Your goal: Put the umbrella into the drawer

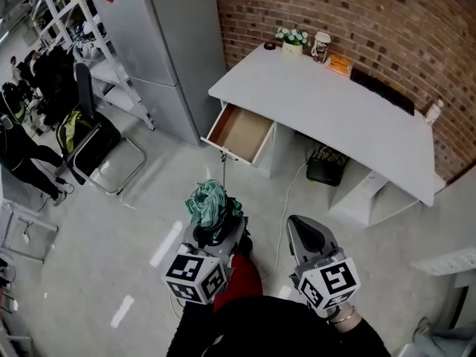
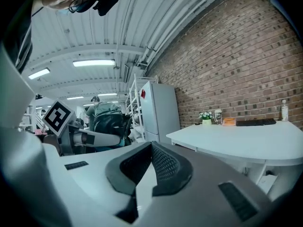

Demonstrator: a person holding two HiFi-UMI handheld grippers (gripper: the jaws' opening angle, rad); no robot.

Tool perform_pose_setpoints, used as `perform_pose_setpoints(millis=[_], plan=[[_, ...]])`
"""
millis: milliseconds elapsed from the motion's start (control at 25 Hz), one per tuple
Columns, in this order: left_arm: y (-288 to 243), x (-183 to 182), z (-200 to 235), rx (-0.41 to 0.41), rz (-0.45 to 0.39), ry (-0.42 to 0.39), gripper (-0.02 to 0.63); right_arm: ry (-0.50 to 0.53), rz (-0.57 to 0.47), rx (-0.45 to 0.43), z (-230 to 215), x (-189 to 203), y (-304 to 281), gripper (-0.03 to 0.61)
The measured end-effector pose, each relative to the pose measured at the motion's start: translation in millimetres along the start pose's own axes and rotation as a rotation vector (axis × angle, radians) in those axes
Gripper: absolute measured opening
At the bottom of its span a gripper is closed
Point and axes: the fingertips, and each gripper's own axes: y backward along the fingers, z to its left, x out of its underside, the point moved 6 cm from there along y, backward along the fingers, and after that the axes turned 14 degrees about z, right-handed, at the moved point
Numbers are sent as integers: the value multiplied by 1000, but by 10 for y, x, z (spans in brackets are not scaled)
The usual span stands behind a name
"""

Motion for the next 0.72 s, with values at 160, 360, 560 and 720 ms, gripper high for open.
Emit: perform_pose_setpoints(millis=[160, 360, 560, 720], plan=[[-292, -186, 417, 1, 35, 29, 236, -15, 32, -15, -71, -192, -552, 2], [-645, -500, 887, 2, 63, 31, 236, -40, 51, -29, -190, -452, -1199, 2], [-951, -739, 1224, 15, 87, 26, 236, -71, 55, -13, -341, -669, -1655, 2], [-1129, -884, 1454, 31, 97, 36, 236, -72, 61, 7, -400, -794, -1954, 2]])
